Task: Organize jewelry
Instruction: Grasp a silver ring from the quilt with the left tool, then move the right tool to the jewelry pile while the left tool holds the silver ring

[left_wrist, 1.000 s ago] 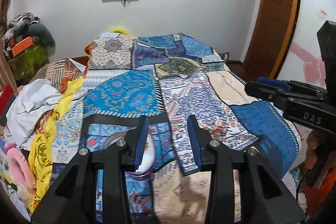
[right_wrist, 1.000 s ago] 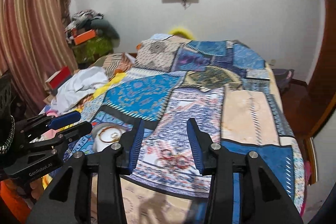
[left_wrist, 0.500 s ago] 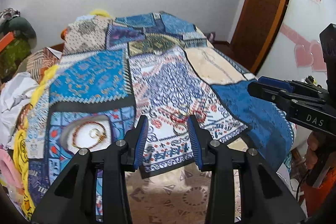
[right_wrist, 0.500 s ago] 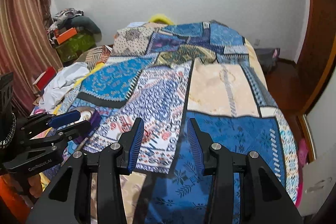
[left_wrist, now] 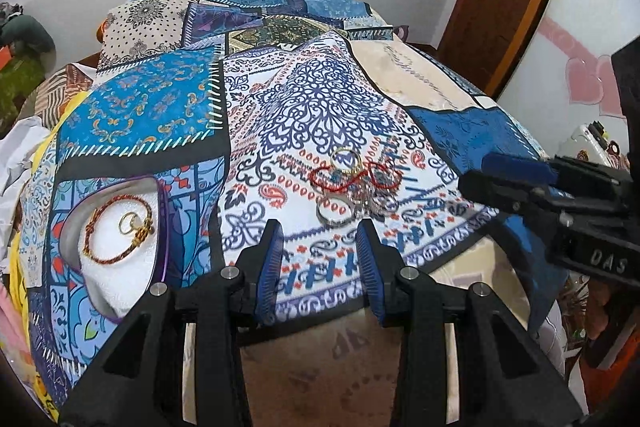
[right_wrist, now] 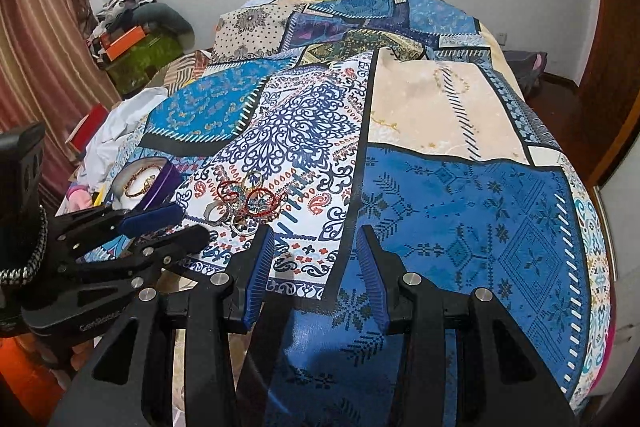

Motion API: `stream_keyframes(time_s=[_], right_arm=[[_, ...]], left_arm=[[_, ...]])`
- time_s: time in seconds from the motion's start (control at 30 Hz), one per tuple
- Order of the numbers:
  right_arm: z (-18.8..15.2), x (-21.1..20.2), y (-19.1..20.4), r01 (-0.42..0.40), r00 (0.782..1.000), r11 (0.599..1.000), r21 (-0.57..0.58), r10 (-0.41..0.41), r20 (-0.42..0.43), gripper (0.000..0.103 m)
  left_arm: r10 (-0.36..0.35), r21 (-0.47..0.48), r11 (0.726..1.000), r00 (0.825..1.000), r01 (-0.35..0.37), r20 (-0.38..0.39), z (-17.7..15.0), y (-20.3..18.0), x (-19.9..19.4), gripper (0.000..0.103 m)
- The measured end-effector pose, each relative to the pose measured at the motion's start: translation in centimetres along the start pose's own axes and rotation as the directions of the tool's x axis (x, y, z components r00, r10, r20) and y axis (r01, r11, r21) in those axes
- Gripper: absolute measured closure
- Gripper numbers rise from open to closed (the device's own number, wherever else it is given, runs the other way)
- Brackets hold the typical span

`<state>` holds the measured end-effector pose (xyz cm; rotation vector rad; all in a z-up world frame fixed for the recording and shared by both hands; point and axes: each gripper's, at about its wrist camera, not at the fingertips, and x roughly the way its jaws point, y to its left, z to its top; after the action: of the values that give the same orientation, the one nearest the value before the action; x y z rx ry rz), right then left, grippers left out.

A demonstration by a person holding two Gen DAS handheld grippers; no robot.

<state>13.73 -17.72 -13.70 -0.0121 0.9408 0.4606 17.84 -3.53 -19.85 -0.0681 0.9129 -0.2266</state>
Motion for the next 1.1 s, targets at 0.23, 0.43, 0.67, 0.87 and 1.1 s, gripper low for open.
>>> stream_keyframes(time_s=[0.23,0.43,0.67,0.87,1.1], right_arm=[[-0.2,0.5,0.5,-0.023,1.000,1.000,-0.018,0.022,-0.018,0.064],[-0.1,0.9,1.1,-0.039,0.999,0.999,-0.022,0.038,-0.027,0.064],[0.1,1.5,2.3,-0.102,0.994,0.994,-0.030,0.100,-0.048,0.064],[0.2,2.3,3.6,-0.141,0.988,0.989,-0.053,0.137,-0.067,0.069],[0.7,3.9,4.1,-0.122,0.989,0.991,-0.058,0.117,-0.090,0.077]], left_arm=[[-0.013,-0.003,1.000,1.000,0.013,0.008,0.7,0.1,1.1,0.065],[-0.043,-0.010,0.999,0.999,0.043,0.020,0.9,0.3,1.5,0.083],[-0.068,-0.034,0.997,0.997,0.069,0.030,0.5,1.1,0.7,0.083],[-0.055,-0.049,0.997,0.998,0.057,0.043,-0.4,2.1,-0.7,0.083],[-0.047,-0.065,0.997,0.997,0.051,0.061,-0.7,2.9,-1.7,0.083]])
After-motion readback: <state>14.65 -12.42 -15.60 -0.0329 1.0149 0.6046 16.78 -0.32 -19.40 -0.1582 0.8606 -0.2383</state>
